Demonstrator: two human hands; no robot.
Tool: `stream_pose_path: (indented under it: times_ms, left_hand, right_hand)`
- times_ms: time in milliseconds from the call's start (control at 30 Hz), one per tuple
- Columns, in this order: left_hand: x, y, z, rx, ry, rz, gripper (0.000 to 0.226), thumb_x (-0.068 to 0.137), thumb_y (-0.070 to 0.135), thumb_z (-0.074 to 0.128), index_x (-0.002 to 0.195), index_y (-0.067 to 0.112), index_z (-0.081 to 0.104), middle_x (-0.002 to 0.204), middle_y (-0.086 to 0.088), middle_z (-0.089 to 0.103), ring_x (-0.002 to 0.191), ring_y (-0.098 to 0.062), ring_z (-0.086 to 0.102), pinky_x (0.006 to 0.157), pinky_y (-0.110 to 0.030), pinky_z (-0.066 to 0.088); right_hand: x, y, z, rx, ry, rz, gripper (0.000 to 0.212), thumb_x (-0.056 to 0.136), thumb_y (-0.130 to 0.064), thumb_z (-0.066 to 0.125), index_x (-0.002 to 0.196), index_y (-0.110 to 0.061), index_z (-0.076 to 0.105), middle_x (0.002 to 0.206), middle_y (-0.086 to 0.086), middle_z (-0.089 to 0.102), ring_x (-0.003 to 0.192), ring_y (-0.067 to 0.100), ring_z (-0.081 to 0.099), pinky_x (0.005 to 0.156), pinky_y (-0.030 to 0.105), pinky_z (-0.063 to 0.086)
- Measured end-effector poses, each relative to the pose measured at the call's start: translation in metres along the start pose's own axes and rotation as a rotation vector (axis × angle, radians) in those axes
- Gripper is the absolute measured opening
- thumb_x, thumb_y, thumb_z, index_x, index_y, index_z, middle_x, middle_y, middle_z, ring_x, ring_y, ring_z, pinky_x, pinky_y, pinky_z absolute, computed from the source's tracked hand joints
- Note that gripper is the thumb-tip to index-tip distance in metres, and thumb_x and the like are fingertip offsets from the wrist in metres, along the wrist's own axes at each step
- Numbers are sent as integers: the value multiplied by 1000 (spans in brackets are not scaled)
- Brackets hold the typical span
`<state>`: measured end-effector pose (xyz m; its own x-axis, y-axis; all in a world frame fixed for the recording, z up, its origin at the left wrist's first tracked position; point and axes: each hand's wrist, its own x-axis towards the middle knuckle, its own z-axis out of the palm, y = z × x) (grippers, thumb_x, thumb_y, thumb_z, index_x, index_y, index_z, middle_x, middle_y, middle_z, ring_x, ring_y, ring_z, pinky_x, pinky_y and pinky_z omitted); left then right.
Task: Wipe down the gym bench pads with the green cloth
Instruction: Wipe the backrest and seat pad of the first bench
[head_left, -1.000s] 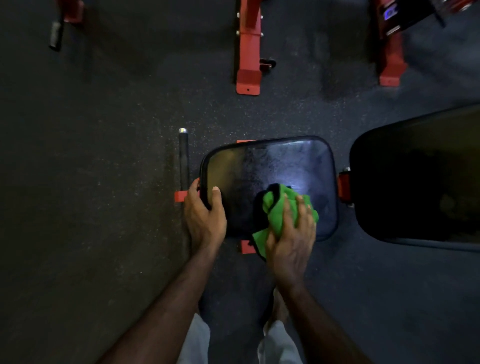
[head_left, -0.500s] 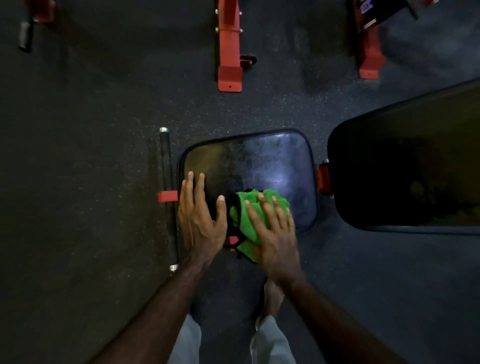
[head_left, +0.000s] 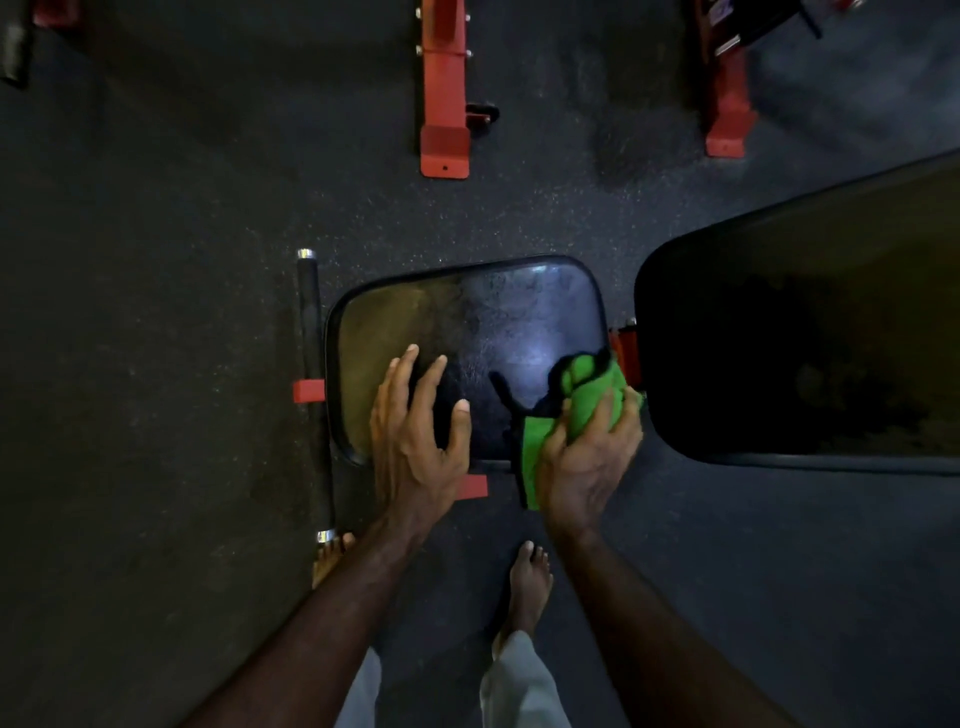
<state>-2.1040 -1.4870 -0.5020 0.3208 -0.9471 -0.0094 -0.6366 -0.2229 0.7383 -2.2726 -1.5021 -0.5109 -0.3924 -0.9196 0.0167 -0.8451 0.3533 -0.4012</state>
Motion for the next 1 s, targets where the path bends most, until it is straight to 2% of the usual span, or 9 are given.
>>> stream_pose_path:
  times_ms: [133, 267, 433, 533, 567, 700, 733, 867, 1000]
  left_hand:
    - [1, -4, -1, 22, -29, 32, 51, 96, 33, 60, 144, 16, 58, 161, -8, 41, 150, -30, 34, 119, -51, 32]
    - [2, -7, -5, 19, -45, -5, 52, 97, 35, 58, 146, 18, 56, 162, -5, 38, 152, -27, 31, 120, -51, 31]
    - [2, -4, -4, 31, -44, 19, 51, 97, 34, 59, 146, 17, 57, 162, -6, 40, 153, -26, 30, 121, -50, 29]
    - [5, -4, -6, 7, -38, -3, 52, 98, 33, 58, 147, 17, 55, 162, -4, 39, 154, -25, 28, 123, -47, 26]
    - [6, -5, -6, 5, -35, -7, 52, 98, 33, 59, 147, 17, 55, 162, -4, 39, 153, -25, 29, 123, -47, 27]
    - [8, -8, -6, -3, -30, -3, 52, 97, 33, 58, 147, 17, 55, 162, -5, 40, 153, -26, 30, 121, -49, 29]
    - [9, -9, -7, -1, -23, -3, 52, 97, 34, 58, 147, 17, 56, 162, -5, 41, 152, -26, 31, 121, -49, 29]
    - [19, -15, -16, 17, 30, -44, 53, 96, 32, 60, 146, 16, 56, 161, -6, 42, 151, -27, 33, 120, -51, 31]
    - [28, -26, -26, 26, 73, -77, 54, 96, 32, 61, 147, 15, 55, 160, -7, 42, 151, -28, 33, 124, -41, 26]
  right_hand:
    - [9, 6, -4, -81, -240, -646, 83, 82, -43, 55, 158, -17, 38, 162, 19, 36, 151, 39, 30, 123, 60, 25]
    - [26, -4, 3, 15, -51, -128, 75, 83, -33, 53, 154, -10, 45, 156, 22, 43, 144, 43, 39, 117, 61, 32]
    - [54, -12, 2, -40, -194, -555, 80, 78, -33, 60, 155, -17, 45, 160, 15, 40, 149, 36, 34, 124, 49, 25]
    - [83, -25, 9, 78, -24, -14, 66, 86, -38, 58, 145, -9, 54, 146, 20, 50, 132, 43, 49, 114, 49, 37]
    - [82, -39, 12, 36, -30, 18, 69, 84, -42, 56, 145, -10, 54, 146, 22, 50, 130, 45, 49, 112, 52, 38]
    - [96, -44, 15, -124, -285, -809, 79, 80, -44, 59, 153, -17, 48, 157, 19, 42, 145, 42, 39, 121, 56, 30]
    - [106, -42, 14, -81, -260, -778, 73, 84, -42, 57, 152, -17, 49, 156, 19, 44, 143, 42, 41, 120, 55, 31]
    - [102, -74, 24, -45, -75, -158, 66, 89, -48, 50, 145, -13, 54, 152, 22, 46, 136, 47, 46, 117, 55, 35]
    - [117, -66, 25, -140, -304, -867, 74, 87, -51, 61, 154, -23, 47, 160, 16, 41, 150, 38, 34, 124, 56, 25]
